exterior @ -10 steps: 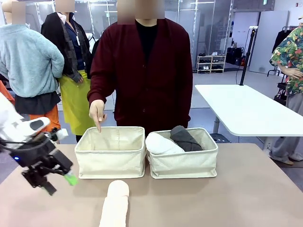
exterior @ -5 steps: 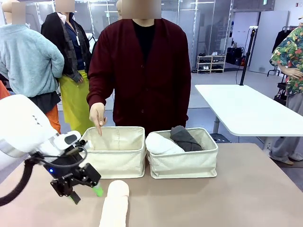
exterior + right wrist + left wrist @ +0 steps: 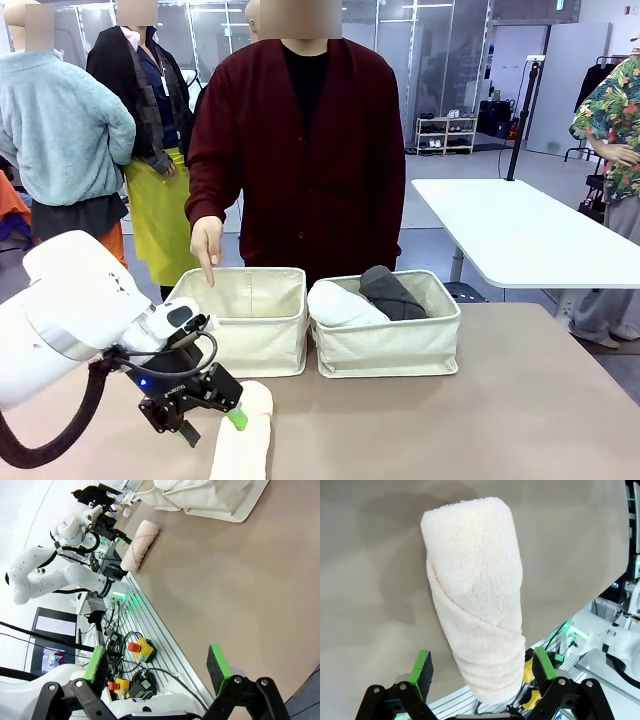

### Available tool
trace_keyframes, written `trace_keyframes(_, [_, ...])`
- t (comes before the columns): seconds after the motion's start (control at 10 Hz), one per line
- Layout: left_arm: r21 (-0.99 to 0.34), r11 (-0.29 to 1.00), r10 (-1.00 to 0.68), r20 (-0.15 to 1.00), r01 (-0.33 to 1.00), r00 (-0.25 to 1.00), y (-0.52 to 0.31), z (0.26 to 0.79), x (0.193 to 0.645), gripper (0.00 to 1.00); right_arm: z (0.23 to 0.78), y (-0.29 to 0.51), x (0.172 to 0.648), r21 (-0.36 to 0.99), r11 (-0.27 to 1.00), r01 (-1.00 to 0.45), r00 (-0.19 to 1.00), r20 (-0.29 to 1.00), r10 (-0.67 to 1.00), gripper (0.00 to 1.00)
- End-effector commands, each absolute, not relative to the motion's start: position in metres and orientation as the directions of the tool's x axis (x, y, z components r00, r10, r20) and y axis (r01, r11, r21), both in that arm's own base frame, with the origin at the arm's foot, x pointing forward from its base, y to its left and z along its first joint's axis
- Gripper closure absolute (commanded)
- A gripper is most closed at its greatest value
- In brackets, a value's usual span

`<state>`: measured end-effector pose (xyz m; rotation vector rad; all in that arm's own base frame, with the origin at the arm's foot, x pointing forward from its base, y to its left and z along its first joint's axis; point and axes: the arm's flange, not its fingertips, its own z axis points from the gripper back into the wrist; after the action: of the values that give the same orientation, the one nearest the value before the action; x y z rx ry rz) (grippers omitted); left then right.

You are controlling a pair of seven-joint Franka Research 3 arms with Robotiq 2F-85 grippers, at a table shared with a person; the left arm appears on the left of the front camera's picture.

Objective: Divide the towels into two baskets.
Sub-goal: Pick up one hotel-folded towel from the bottom of the table and place it in the Fabric basket indicated by the person.

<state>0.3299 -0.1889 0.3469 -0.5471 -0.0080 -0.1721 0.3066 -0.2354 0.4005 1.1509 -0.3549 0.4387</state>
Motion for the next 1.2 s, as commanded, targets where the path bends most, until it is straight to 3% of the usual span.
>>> trace_keyframes(0.0, [-0.508,0.841,-0.151,0.107,0.185,0.983,-0.167,0.311,0.282,0.0,0.403,-0.234,0.304,0.788,0.335,-0.517,0.855,0.497,0.151,0.0])
trace_keyframes(0.6, [-0.555,0.802,-0.161,0.154,0.22,0.975,-0.179,0.293,0.289,0.0,0.403,-0.234,0.304,0.788,0.335,-0.517,0.855,0.497,0.151,0.0])
trace_keyframes(1.1, [-0.568,0.783,-0.184,0.175,0.252,0.967,-0.179,0.289,0.284,0.51,0.403,-0.234,0.304,0.788,0.335,-0.517,0.855,0.497,0.151,0.0])
